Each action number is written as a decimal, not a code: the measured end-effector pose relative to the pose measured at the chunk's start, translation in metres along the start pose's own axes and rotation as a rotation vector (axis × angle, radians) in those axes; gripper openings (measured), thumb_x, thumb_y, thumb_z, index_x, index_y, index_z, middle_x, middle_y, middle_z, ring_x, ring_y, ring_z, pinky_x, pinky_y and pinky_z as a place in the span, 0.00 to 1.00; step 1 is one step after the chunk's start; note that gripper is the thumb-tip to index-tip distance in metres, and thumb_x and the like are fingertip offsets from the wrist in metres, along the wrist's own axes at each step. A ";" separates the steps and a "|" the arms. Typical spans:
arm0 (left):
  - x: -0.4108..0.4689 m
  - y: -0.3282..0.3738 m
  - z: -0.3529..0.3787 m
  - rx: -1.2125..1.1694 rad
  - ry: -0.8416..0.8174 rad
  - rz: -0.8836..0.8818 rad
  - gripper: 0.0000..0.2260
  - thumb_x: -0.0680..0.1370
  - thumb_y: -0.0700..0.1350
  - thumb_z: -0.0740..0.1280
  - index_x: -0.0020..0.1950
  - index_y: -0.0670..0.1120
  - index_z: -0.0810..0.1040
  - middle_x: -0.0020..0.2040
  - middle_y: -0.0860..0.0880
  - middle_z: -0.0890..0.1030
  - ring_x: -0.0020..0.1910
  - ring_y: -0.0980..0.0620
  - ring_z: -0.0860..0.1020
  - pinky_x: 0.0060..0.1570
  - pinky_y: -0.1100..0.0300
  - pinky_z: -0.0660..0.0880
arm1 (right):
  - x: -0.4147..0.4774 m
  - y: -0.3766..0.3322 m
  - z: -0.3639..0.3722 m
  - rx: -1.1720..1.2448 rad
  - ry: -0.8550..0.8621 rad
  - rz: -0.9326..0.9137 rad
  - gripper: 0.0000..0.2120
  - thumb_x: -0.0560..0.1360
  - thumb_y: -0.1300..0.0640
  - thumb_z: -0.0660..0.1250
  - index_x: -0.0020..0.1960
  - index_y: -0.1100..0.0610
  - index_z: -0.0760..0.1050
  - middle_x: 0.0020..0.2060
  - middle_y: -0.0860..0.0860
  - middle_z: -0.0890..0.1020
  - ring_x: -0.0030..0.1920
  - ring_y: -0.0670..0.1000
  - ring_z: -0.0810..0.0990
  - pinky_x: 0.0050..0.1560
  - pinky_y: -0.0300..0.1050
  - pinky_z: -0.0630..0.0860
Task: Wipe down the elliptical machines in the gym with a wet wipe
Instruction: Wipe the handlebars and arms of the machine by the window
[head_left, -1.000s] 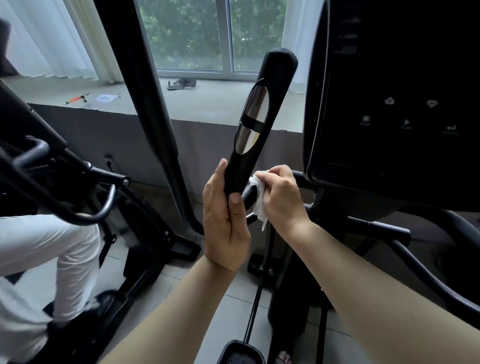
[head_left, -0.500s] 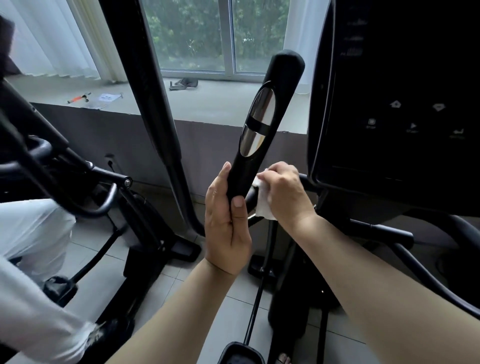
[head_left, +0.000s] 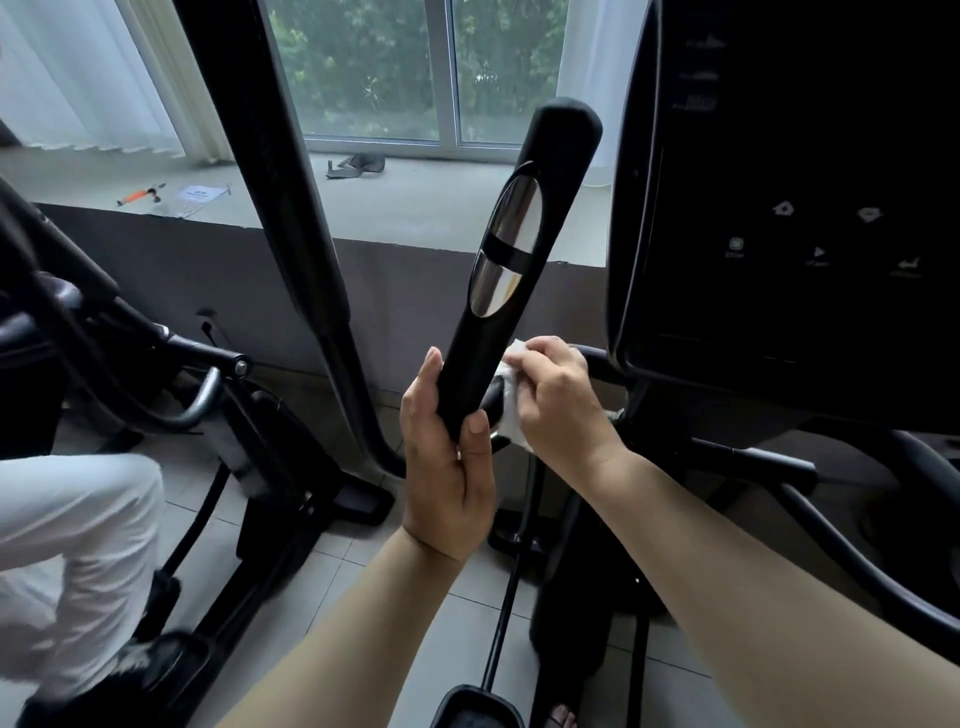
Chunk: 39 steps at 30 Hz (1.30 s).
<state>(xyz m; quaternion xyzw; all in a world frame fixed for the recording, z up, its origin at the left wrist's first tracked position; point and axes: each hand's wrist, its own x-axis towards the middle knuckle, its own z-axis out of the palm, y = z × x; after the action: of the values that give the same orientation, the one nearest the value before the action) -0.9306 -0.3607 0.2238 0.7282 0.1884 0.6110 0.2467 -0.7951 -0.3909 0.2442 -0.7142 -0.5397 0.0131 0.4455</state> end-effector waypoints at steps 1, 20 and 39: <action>-0.002 -0.004 0.000 0.004 -0.010 -0.003 0.24 0.87 0.53 0.55 0.78 0.40 0.58 0.70 0.38 0.69 0.66 0.33 0.73 0.66 0.36 0.71 | -0.003 -0.005 0.002 -0.002 -0.014 -0.018 0.09 0.81 0.63 0.63 0.55 0.61 0.82 0.57 0.52 0.78 0.61 0.54 0.69 0.68 0.37 0.64; -0.019 -0.019 0.004 -0.006 -0.073 -0.122 0.24 0.86 0.54 0.55 0.79 0.46 0.54 0.73 0.32 0.66 0.70 0.34 0.71 0.71 0.46 0.70 | -0.003 0.005 -0.008 -0.176 -0.070 -0.183 0.14 0.79 0.65 0.66 0.63 0.60 0.80 0.60 0.54 0.78 0.62 0.57 0.72 0.68 0.49 0.70; -0.019 -0.017 0.003 -0.009 -0.061 -0.132 0.23 0.86 0.52 0.55 0.78 0.45 0.56 0.74 0.38 0.65 0.71 0.40 0.70 0.72 0.58 0.67 | 0.009 0.025 -0.028 -0.380 -0.144 0.104 0.19 0.84 0.59 0.51 0.71 0.60 0.70 0.54 0.46 0.72 0.58 0.60 0.73 0.48 0.37 0.65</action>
<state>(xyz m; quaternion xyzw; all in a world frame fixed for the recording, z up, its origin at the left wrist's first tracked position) -0.9308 -0.3585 0.1978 0.7314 0.2256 0.5718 0.2952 -0.7583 -0.4011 0.2488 -0.8095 -0.5252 -0.0147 0.2619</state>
